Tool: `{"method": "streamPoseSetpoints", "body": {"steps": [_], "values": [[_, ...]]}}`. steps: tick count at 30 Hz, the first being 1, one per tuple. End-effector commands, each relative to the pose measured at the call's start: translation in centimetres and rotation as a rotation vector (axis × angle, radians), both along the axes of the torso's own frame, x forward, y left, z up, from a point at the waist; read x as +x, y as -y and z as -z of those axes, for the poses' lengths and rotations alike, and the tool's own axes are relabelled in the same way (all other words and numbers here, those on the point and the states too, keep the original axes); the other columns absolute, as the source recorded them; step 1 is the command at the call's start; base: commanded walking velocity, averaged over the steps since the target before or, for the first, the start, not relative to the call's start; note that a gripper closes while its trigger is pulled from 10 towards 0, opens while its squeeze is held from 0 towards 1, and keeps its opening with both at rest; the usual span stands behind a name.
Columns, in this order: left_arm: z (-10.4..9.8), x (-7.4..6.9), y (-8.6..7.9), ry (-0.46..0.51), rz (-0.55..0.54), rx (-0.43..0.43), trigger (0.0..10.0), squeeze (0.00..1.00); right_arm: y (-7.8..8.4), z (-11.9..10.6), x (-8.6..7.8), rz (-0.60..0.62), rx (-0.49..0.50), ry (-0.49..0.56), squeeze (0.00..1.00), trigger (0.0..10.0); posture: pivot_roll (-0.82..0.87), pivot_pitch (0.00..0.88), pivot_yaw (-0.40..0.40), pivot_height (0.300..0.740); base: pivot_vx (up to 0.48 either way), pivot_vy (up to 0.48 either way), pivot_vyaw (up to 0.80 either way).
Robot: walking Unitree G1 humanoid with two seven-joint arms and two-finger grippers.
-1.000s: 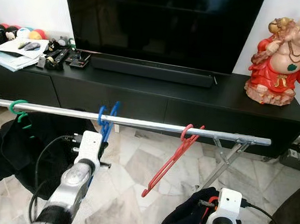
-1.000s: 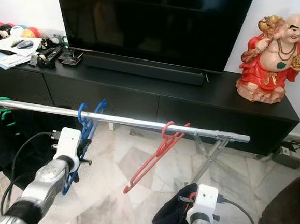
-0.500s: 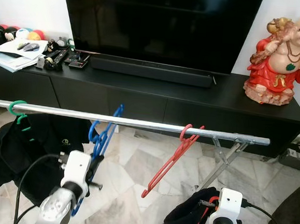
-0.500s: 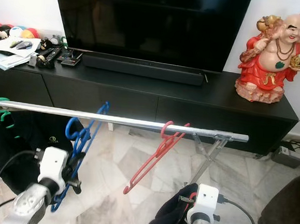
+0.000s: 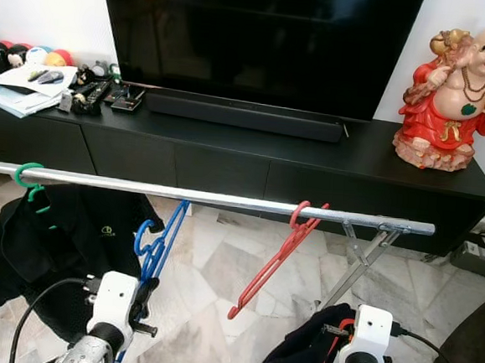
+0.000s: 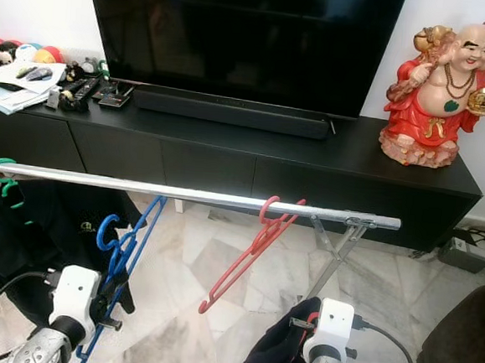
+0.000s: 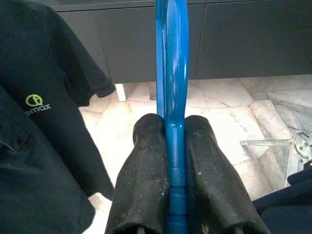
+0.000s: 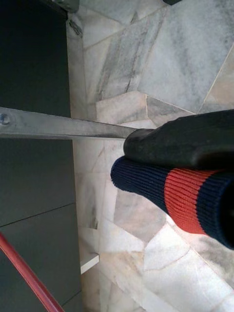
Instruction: Hang hanger
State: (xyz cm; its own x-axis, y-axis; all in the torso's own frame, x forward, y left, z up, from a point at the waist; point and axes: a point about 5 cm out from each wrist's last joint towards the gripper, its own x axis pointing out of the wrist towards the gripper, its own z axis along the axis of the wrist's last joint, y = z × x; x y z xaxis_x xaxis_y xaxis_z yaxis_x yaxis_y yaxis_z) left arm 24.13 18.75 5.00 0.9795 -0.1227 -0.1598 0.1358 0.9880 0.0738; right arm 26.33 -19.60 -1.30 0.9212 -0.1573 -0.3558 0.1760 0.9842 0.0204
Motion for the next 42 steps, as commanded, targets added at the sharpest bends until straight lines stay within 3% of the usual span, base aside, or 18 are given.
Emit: {"method": "streamPoseSetpoints", "body": {"steps": [1, 29, 35, 42], "values": [[-0.57, 0.29, 0.03, 0.013, -0.006, -0.002, 10.0, 0.0, 0.19, -0.01, -0.05, 0.002, -0.014, -0.002, 0.0, 10.0, 0.09, 0.01, 0.01, 0.74, 0.0, 0.439, 0.0], [-0.72, 0.14, 0.33, 0.0, -0.001, -0.011, 10.0, 0.0, 0.75, 0.25, -0.38, 0.052, -0.032, -0.027, 0.0, 10.0, 0.1, 0.004, 0.014, 0.74, 0.0, 0.434, 0.0], [-0.74, 0.09, 0.38, -0.002, 0.003, -0.013, 10.0, 0.0, 0.71, 0.31, -0.4, 0.053, -0.03, -0.033, 0.0, 10.0, 0.09, 0.005, 0.014, 0.74, 0.0, 0.414, -0.67], [-0.75, -0.02, 0.53, -0.001, 0.019, -0.003, 10.0, 0.0, 0.5, 0.26, -0.38, 0.047, -0.031, -0.023, 0.0, 10.0, 0.1, 0.009, 0.015, 0.74, 0.0, 0.0, -0.19]]}}
